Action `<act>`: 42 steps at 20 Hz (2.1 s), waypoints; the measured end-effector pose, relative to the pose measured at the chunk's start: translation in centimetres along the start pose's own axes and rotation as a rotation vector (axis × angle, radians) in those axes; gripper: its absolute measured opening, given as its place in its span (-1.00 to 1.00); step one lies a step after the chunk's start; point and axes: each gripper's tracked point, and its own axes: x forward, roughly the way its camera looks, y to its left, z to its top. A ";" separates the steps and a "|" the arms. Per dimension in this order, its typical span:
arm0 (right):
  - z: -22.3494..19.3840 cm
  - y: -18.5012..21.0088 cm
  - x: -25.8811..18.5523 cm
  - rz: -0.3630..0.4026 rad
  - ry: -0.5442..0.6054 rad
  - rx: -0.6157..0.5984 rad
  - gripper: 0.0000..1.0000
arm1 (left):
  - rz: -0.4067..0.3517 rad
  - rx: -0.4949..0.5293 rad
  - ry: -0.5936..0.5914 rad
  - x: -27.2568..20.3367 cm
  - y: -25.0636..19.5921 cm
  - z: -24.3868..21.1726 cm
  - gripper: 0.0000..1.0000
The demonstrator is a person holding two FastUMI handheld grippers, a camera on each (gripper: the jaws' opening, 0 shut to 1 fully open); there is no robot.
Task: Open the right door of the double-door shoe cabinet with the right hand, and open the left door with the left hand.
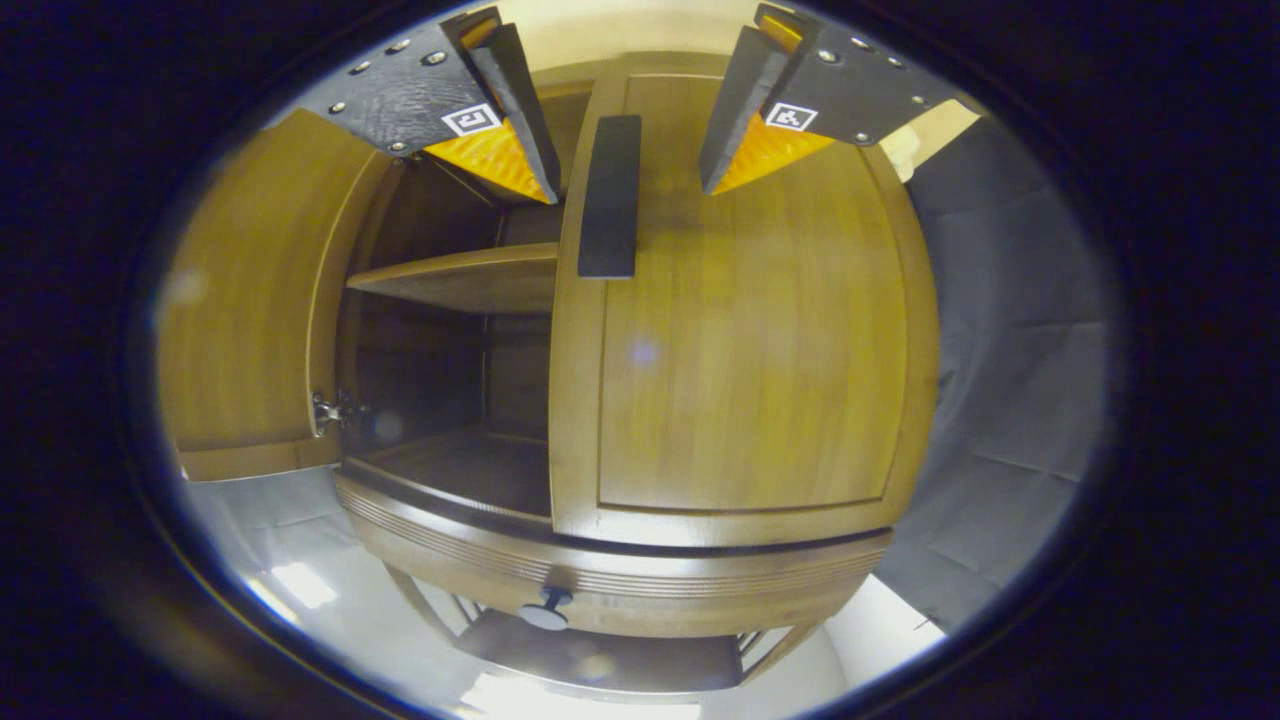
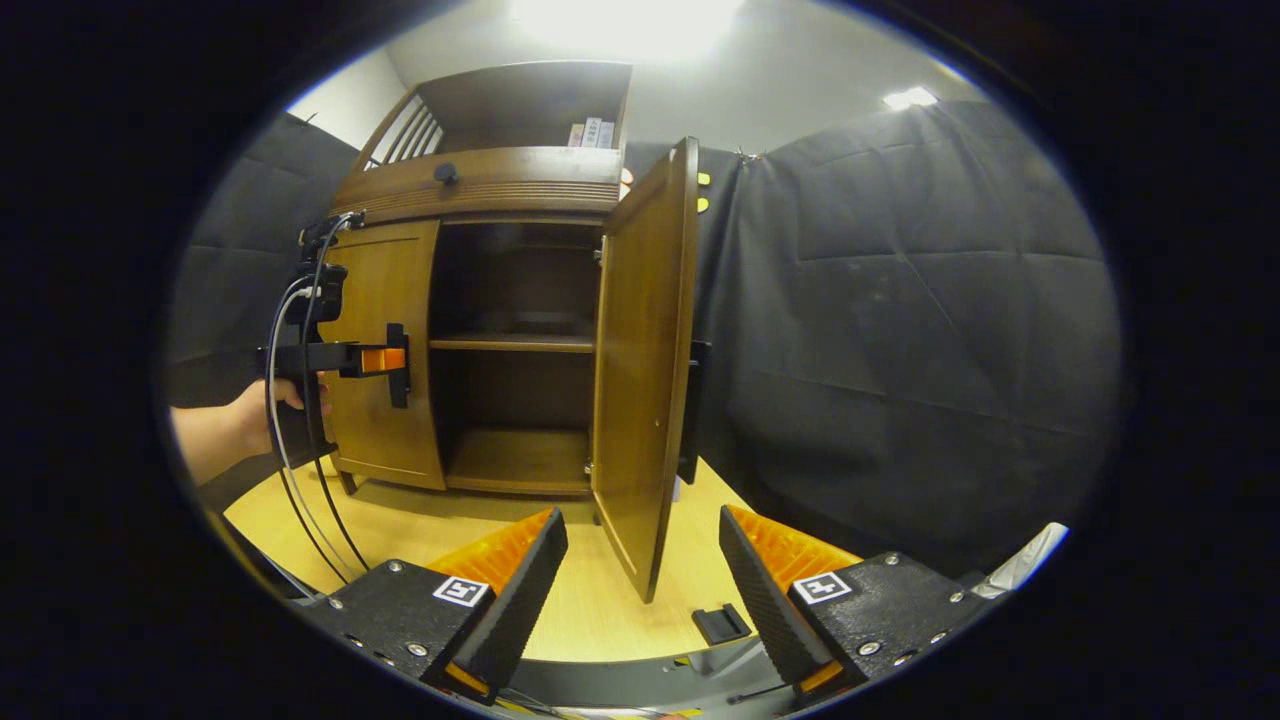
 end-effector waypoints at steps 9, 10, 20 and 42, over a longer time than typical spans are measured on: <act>-0.3 -0.1 -0.3 -0.025 0.010 -0.019 0.89 | 0.005 -0.021 0.035 2.9 -1.3 -2.0 -0.28; -0.2 0.1 -0.2 -0.018 0.006 -0.014 0.89 | 0.003 -0.015 0.025 3.0 -1.5 -1.9 -0.45; 0.7 3.6 1.5 0.094 -0.017 0.016 0.89 | -0.035 -0.011 0.016 -5.5 -0.1 -1.8 -0.81; 2.7 16.0 4.1 0.395 -0.044 0.035 0.89 | 0.296 -0.018 -0.016 -23.0 17.6 -0.1 -0.72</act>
